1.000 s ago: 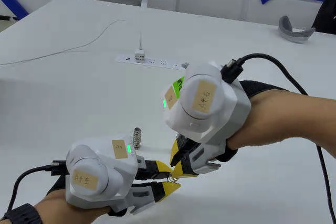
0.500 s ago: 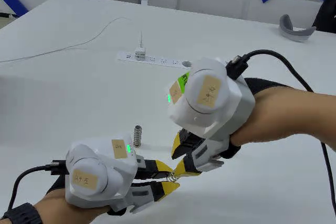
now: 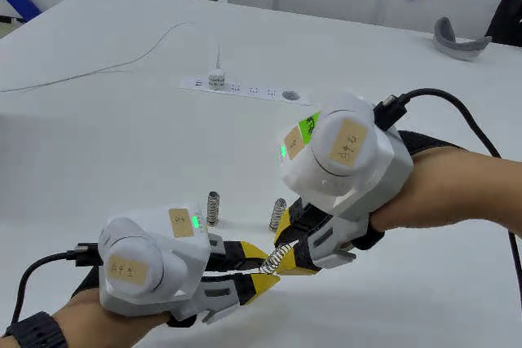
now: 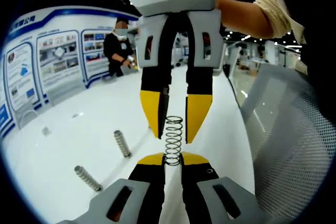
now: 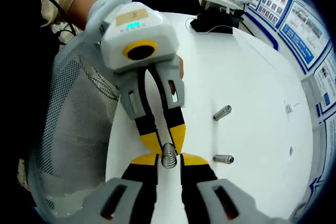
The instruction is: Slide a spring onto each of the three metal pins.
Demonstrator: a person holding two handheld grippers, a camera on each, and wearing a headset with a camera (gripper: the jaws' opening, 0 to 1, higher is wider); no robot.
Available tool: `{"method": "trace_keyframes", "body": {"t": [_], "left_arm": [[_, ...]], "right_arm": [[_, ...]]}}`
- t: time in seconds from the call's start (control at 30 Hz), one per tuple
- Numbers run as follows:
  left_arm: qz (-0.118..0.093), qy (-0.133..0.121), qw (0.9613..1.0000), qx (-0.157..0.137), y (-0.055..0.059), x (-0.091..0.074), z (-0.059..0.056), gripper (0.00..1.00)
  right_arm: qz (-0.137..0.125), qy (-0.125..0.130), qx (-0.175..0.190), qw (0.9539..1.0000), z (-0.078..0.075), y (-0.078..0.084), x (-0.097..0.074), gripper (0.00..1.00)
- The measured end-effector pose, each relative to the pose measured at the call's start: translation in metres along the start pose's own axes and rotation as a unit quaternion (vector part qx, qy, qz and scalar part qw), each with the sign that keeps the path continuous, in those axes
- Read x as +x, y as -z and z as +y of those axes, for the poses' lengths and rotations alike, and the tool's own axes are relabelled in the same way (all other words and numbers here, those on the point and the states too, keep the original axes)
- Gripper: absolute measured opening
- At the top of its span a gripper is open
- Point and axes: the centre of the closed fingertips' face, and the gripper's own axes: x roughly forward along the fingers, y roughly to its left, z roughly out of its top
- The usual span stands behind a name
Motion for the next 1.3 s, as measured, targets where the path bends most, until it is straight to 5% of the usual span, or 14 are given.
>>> {"method": "trace_keyframes", "body": {"t": [0.8, 1.3], "left_arm": [[-0.025, -0.009, 0.9996, -0.006, -0.01, 0.001, 0.002, 0.11], [-0.01, -0.028, 0.9992, -0.027, 0.007, -0.011, 0.01, 0.31]], "right_arm": [[-0.005, -0.006, 0.009, 0.9999, -0.002, -0.003, 0.001, 0.13], [0.0, 0.006, 0.014, 0.9999, -0.01, 0.001, -0.006, 0.13]]}}
